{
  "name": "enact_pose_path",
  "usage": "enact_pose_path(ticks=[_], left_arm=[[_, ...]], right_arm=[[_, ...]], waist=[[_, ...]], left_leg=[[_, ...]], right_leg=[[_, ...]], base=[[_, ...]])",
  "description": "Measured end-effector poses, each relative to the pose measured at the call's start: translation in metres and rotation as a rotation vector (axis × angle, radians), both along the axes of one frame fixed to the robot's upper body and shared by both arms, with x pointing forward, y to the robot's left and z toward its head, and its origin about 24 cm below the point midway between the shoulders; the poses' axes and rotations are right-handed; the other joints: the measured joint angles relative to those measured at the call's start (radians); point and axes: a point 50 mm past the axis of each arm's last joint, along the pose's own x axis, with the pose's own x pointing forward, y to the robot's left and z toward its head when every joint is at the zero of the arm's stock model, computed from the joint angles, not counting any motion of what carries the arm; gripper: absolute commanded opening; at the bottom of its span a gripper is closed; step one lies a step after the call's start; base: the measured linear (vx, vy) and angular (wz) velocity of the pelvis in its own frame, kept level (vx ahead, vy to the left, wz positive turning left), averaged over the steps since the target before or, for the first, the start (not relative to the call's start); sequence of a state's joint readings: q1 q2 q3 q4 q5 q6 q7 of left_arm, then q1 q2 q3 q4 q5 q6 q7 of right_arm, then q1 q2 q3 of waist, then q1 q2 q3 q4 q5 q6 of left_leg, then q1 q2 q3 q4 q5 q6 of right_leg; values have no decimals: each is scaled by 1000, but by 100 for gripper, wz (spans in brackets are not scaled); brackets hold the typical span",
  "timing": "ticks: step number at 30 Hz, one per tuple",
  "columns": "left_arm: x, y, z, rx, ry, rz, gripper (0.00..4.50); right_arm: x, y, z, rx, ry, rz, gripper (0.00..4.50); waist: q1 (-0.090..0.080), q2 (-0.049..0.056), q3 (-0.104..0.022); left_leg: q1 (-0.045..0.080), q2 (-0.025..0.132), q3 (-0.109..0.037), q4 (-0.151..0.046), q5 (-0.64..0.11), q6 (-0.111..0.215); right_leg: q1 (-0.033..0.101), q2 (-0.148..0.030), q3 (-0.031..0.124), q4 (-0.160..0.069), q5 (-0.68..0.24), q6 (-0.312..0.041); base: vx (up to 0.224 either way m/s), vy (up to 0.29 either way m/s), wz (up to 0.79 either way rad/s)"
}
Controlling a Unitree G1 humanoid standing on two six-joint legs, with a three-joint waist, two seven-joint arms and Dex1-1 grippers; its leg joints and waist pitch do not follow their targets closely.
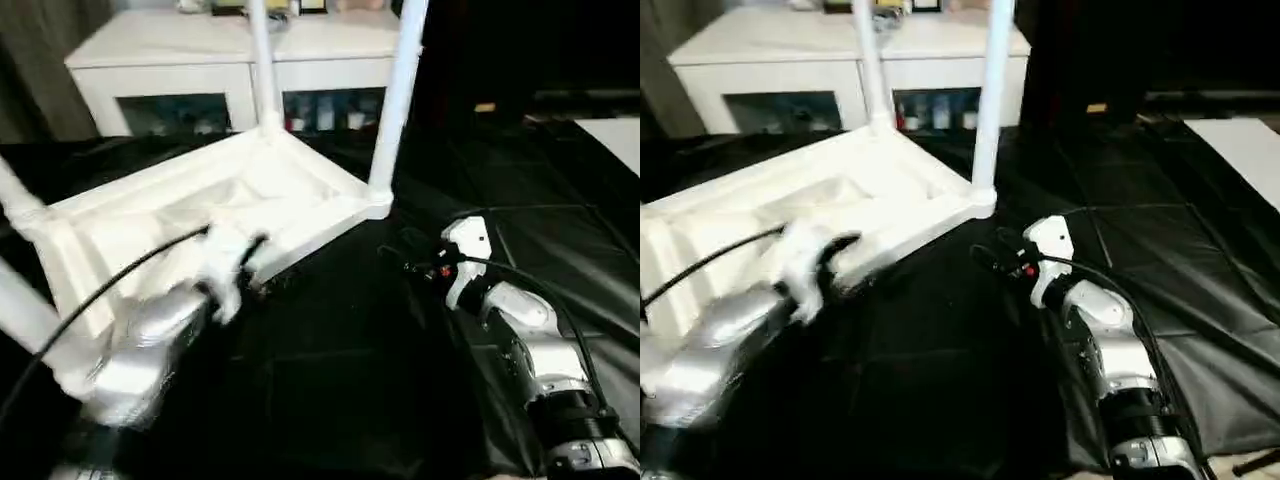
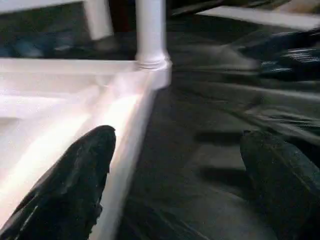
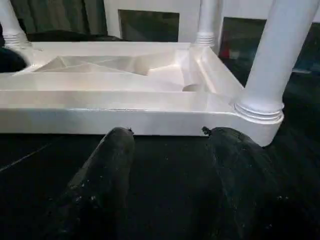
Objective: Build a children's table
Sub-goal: Rotate table base
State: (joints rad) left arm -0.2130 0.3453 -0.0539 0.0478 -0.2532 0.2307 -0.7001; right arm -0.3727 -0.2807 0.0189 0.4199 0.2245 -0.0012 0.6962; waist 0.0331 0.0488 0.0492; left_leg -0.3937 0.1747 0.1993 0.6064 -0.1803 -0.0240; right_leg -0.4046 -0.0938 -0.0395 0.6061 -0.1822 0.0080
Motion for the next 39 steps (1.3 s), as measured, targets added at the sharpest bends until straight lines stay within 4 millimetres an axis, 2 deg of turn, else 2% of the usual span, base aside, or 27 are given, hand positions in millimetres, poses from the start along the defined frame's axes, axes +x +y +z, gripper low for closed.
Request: enact_pose_path(ticks=[3, 6, 10, 15, 18, 26, 30, 35, 39], left_arm=[[-28, 12, -5, -68, 117, -143, 445], [-38, 20, -5, -96, 184, -196, 445], [-50, 40, 5, -92, 232, -251, 445], [-64, 74, 11, -77, 307, -211, 445], [-81, 95, 11, -48, 406, -213, 445], [-103, 128, 12, -16, 526, -129, 445], [-110, 148, 16, -7, 550, -70, 445], [-124, 185, 26, 24, 580, 59, 445], [-127, 198, 32, 24, 559, 115, 445]], right_arm=[[-4, 4, -1, 10, -2, 9, 268], [-4, 4, -1, 12, -2, 11, 268], [-5, 6, 0, 18, -9, 19, 268], [-10, 5, -3, 22, -6, 20, 268], [-12, 3, -5, 19, 1, 18, 268], [-12, 0, -4, 24, 0, 16, 268], [-12, 1, -4, 26, -1, 21, 268], [-12, 0, -4, 23, -1, 25, 268], [-12, 0, -4, 23, -1, 26, 268]], waist=[[2, 2, -1], [9, 2, 0], [3, 6, 0], [-2, 11, 3], [-4, 11, 3], [-2, 11, 3], [-3, 11, 3], [-6, 10, 3], [-3, 10, 3]], left_leg=[[1, 0, 1, -4, 0, -1], [-1, 0, 1, -6, -1, -2], [0, 1, 1, -6, -2, -4], [9, 1, 1, -6, -5, -8], [11, 1, 1, -7, -5, -8], [12, 0, 1, -7, -5, -8], [13, 1, 1, -7, -5, -8], [16, 1, 0, -7, -6, -10], [20, 0, 0, -8, -7, -11]], right_leg=[[-1, 0, 0, 0, -1, 2], [-3, 1, 0, 0, -4, 3], [-3, 1, 0, 0, -5, 3], [2, 2, 2, 2, -5, 4], [2, 2, 2, 3, -7, 5], [3, 2, 3, 3, -8, 8], [2, 2, 3, 3, -8, 8], [2, 2, 2, 3, -8, 8], [4, 2, 3, 3, -8, 8]], base=[[66, -12, 1], [19, -3, 0], [0, 0, 0], [0, 0, 0], [0, 0, 0], [0, 0, 0], [0, 0, 0], [0, 0, 0], [0, 0, 0]])
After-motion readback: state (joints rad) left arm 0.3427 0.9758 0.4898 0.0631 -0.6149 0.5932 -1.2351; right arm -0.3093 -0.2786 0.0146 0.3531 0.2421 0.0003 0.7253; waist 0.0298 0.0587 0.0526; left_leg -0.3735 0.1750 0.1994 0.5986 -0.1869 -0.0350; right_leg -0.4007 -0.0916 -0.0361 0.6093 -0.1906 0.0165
